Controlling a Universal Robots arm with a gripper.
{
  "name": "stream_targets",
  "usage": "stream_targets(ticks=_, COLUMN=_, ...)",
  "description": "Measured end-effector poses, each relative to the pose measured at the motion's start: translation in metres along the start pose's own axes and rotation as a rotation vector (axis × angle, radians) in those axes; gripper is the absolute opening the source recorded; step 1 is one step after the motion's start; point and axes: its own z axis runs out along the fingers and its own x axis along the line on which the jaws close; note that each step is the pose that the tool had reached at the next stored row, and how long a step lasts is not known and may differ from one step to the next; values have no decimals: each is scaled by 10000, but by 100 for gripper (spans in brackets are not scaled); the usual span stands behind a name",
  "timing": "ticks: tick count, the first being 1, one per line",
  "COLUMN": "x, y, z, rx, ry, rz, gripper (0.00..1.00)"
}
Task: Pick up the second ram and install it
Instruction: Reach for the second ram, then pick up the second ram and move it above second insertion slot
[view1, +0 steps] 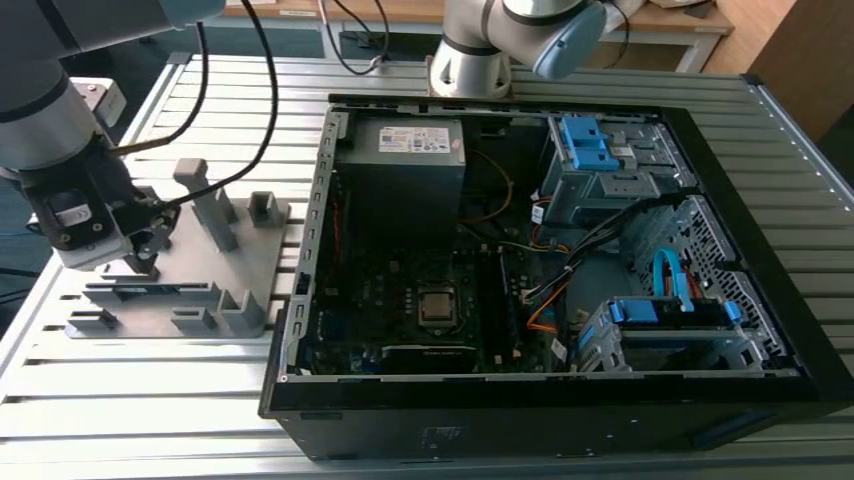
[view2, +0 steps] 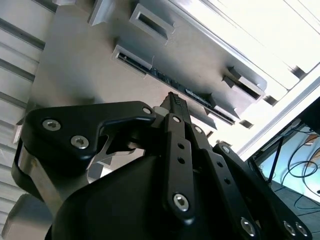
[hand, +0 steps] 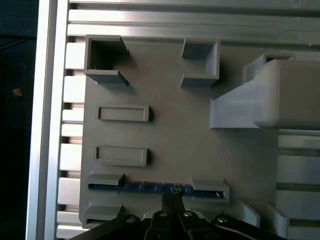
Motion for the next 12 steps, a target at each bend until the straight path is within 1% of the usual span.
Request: stream_targets(ticks=12, x=0, y=0, z=12, rx=1, ry=1, rz=0, gripper=10)
